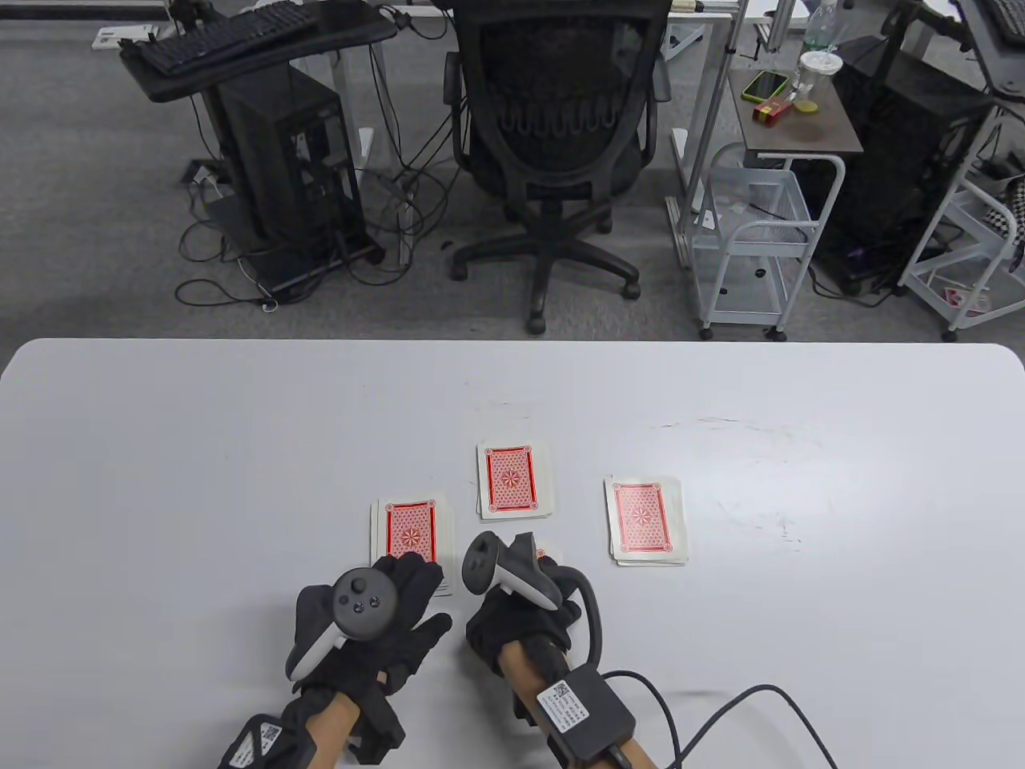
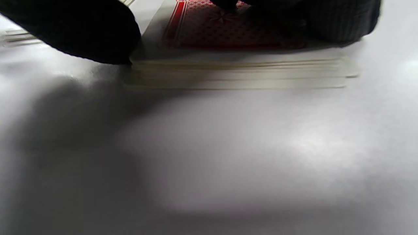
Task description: Four-player card dealing with fan arrangement
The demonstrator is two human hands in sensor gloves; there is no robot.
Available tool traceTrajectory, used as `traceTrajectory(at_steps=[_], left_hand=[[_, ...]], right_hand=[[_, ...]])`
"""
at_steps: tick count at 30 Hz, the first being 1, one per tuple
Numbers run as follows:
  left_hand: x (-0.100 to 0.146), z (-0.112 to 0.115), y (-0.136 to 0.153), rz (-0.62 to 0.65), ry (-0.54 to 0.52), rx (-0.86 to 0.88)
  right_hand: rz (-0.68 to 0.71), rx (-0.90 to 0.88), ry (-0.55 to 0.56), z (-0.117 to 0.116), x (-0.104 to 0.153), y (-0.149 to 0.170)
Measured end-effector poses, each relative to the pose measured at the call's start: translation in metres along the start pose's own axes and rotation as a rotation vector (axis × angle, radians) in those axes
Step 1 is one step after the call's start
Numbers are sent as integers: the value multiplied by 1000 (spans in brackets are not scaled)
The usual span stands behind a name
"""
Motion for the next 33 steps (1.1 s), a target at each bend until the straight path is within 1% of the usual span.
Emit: traceTrajectory(at_steps=[8, 11, 13, 17, 19, 22, 23, 24, 25, 27, 29, 33], left_hand=[[0, -2, 1, 3, -11, 21], [0, -3, 2, 2, -16, 28], [1, -4, 2, 1, -20, 33], [0, -5, 5, -9, -26, 54], [0, -5, 7, -15, -26, 82], [-1, -5, 9, -21, -22, 135], [-1, -5, 10, -23, -21, 150], [-2, -5, 12, -26, -18, 178], [-2, -5, 13, -27, -15, 196], [-3, -6, 16, -27, -9, 289], [-3, -7, 19, -21, -6, 373], [-2, -11, 24, 27, 1, 657]], right_hand=[[-27, 123, 25, -9, -3, -9], [-43, 143, 60, -6, -2, -8], [-47, 155, 123, 0, 0, -5], [1, 83, 59, 9, 1, 1], [41, -1, 11, 16, 2, 8], [87, -43, -11, 22, 5, 13], [100, -53, 2, 25, 6, 14], [103, -66, 45, 31, 10, 17], [109, -67, 65, 34, 12, 17], [188, -74, 149, 46, 19, 13], [228, -82, 199, 53, 26, 10], [384, -79, 408, 73, 52, -9]])
Point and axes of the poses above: the tracker on the back of each hand, its own y axis roughly to the little-finger side, its own x axis roughly from the fingertips to the wrist, z = x × y, the point moved 4 cm from there along -x, roughly from the wrist to the fingertips, and after that the axes turned 4 degrees about -x, right-handed, at the moved point
